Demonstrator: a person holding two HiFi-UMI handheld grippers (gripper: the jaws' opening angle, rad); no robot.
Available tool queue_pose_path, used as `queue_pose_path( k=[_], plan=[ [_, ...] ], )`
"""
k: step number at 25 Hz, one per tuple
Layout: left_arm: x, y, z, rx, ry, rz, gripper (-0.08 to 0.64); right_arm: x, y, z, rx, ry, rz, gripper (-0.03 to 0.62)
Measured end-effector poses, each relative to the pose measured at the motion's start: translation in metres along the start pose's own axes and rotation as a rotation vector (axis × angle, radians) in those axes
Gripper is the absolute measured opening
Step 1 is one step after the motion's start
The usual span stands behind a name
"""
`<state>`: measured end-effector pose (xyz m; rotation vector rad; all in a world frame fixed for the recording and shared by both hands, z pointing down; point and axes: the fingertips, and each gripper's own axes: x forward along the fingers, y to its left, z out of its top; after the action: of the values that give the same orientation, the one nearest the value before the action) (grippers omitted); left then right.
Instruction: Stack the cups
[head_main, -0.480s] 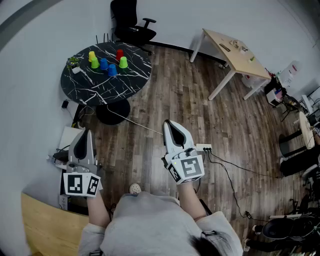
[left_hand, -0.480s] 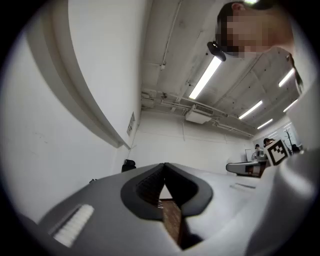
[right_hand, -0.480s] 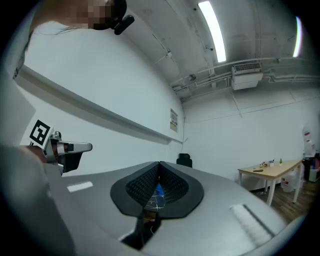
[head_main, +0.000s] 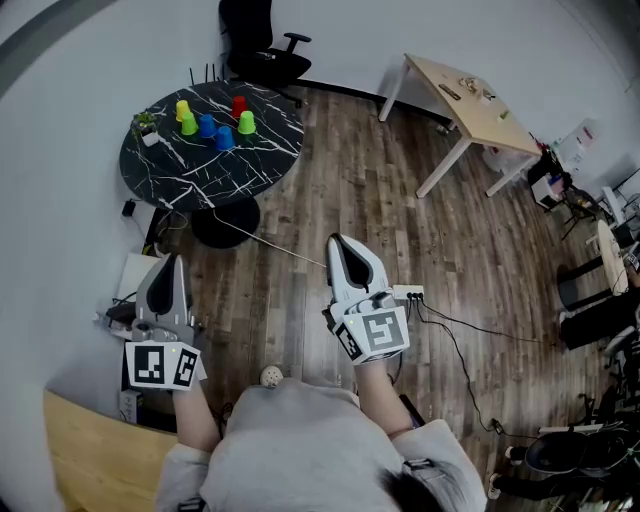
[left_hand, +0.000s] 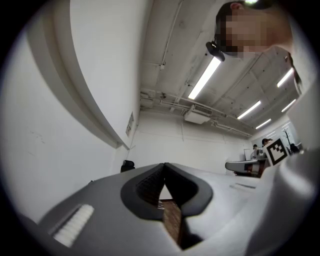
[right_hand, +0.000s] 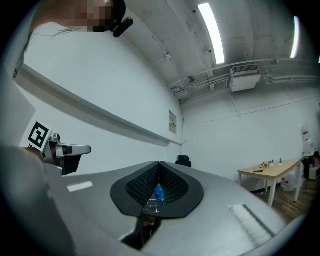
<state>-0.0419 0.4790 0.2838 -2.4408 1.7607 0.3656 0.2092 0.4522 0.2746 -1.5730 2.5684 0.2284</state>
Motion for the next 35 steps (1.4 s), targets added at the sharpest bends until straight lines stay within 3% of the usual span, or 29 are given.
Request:
queue_pose_path(
  k=[15, 35],
  plan=[
    [0.035, 0.02, -0.023, -0.025, 0.028, -0.012, 0.058, 0.034, -0.007, -0.019, 0.005, 0.004, 0.018, 0.005],
    [0.234, 0.085, -0.033, 0.047, -0.023, 0.112, 0.058, 0.255, -0.11, -0.028, 0.016, -0.077, 0.167, 0.005]
  ],
)
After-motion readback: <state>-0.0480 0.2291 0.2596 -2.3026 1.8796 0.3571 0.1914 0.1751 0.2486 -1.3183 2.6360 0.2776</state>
